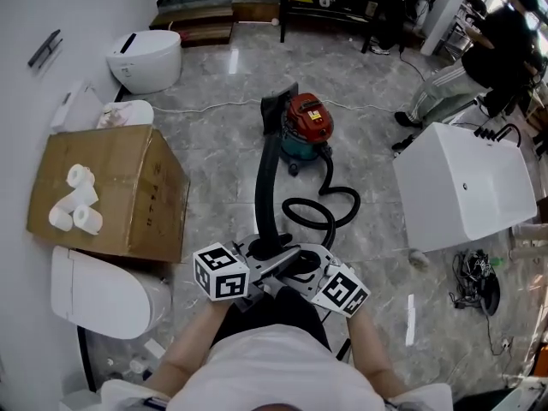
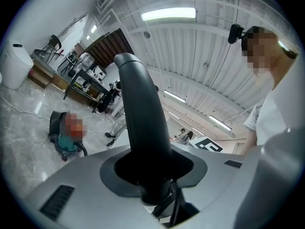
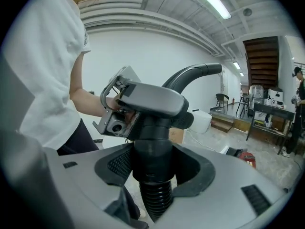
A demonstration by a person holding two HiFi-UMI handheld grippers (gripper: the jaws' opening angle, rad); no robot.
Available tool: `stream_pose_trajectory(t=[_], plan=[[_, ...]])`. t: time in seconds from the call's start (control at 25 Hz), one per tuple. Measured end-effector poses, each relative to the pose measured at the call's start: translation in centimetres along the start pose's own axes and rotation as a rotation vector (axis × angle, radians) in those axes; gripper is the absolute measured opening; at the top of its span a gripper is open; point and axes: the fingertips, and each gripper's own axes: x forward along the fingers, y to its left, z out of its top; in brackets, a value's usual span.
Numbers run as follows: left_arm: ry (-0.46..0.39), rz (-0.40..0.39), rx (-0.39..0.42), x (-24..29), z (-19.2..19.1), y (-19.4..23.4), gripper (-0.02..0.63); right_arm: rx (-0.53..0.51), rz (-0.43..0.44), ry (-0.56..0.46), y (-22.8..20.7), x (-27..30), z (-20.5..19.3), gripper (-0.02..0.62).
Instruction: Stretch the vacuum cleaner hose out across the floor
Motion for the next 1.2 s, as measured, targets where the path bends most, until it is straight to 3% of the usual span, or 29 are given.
stream_pose_trajectory(t=[0.72,1.2], plan=[[0.040,-0.046,-0.028,-1.7,-1.8,2.9,0.153,0.024,-0.025,0.045,0.1,3.4,-1.7,0.244],[0.050,-0.047,0.006,-1.3,-4.2,-1.7,0.153,-0.006,-0.019,0.056,3.7,0.0,-2.5,0.244]])
